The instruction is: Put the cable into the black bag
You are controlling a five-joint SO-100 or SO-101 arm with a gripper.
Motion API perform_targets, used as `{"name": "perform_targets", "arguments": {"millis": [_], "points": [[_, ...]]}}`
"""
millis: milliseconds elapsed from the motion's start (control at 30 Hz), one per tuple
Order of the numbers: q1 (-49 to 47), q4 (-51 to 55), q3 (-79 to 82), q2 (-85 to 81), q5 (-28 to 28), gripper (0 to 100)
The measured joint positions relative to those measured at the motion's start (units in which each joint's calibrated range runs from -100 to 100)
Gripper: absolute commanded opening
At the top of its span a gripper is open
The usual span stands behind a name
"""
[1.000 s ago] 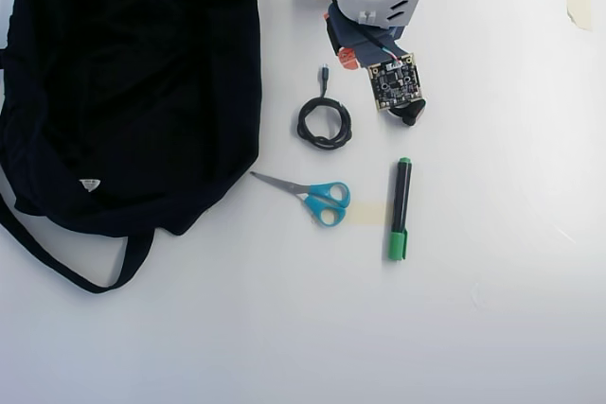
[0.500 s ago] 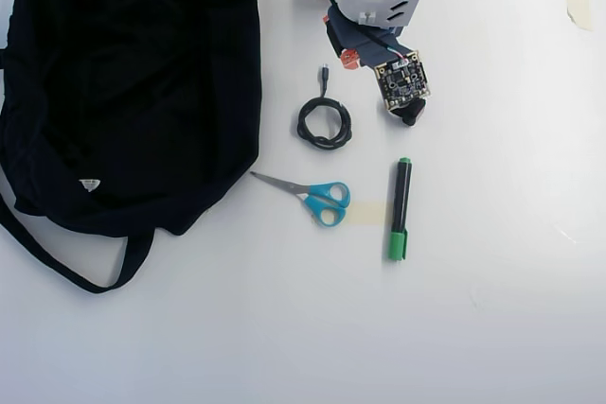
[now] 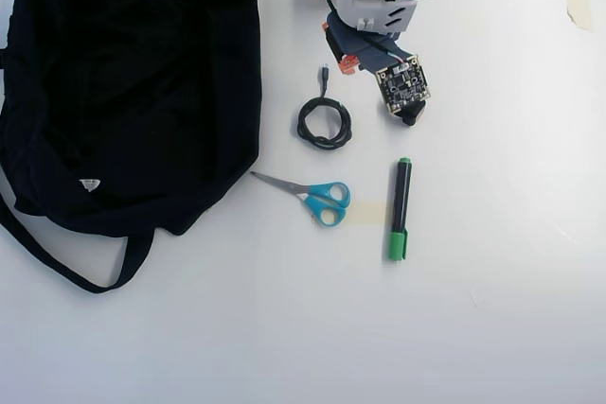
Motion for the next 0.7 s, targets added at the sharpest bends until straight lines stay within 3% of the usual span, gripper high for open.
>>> {"name": "perform_targets", "arguments": {"millis": [133, 700], "points": [[0.22, -2.4, 1.81, -0.08, 0.0, 21], [0.29, -11.76, 7.7, -0.08, 0.0, 22]]}}
